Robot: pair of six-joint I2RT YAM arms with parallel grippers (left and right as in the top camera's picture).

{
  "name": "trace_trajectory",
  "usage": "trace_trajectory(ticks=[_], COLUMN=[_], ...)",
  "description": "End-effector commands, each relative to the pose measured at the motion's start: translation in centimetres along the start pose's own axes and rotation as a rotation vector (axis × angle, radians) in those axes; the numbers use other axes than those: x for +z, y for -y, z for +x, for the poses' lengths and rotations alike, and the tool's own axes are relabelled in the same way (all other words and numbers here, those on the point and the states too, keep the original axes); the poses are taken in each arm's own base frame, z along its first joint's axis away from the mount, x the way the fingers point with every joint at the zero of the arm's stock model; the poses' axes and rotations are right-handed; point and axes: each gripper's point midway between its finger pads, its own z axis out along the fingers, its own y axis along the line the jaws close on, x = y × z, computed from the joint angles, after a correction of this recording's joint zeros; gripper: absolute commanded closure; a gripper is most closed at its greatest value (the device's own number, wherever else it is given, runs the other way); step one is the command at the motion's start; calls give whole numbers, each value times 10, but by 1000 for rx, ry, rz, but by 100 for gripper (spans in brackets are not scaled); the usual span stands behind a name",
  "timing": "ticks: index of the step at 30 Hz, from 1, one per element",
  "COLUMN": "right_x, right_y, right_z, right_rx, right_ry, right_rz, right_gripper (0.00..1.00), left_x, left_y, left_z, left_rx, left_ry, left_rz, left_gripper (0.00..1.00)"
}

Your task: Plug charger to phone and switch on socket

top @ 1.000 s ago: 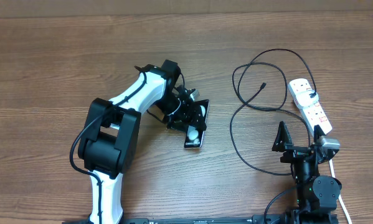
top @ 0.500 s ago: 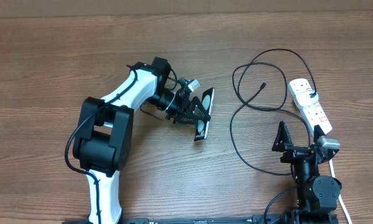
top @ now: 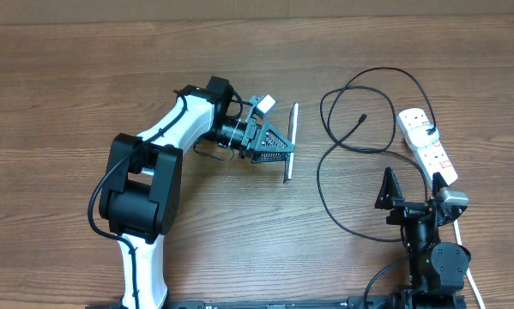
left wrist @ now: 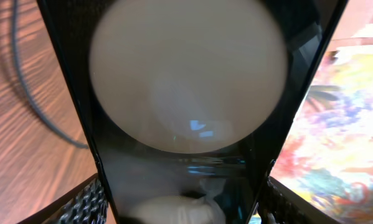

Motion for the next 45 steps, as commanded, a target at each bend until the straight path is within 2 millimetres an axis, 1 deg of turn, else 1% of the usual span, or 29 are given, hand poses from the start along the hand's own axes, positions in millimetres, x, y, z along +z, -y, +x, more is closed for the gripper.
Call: trace_trajectory(ticks=[1,2,5,23,30,39,45], right_x=[0,0,0,0,0,0,0], right_y=[0,0,0,0,0,0,0], right_z=[1,1,1,1,1,1,1], right_rx=[-7,-7,-7,-7,-7,-7,-6], right_ry=[7,7,6,6,6,6,6], right_rz=[0,0,0,0,0,0,0], right_gripper=[0,0,0,0,0,0,0], left_x=[-3,-3,-3,-3,-3,-3,-4], left_y=[17,17,17,17,17,17,17], left_z=[-7,-7,-6,-6,-6,-6,-6], left_rx=[-3,-10,-14,-49,-124,-302,-361], left_ry=[27,27,25,24,20,10,9], left_rz=[115,116,116,116,117,119,120], left_gripper=[50,51,52,50,50,50,48])
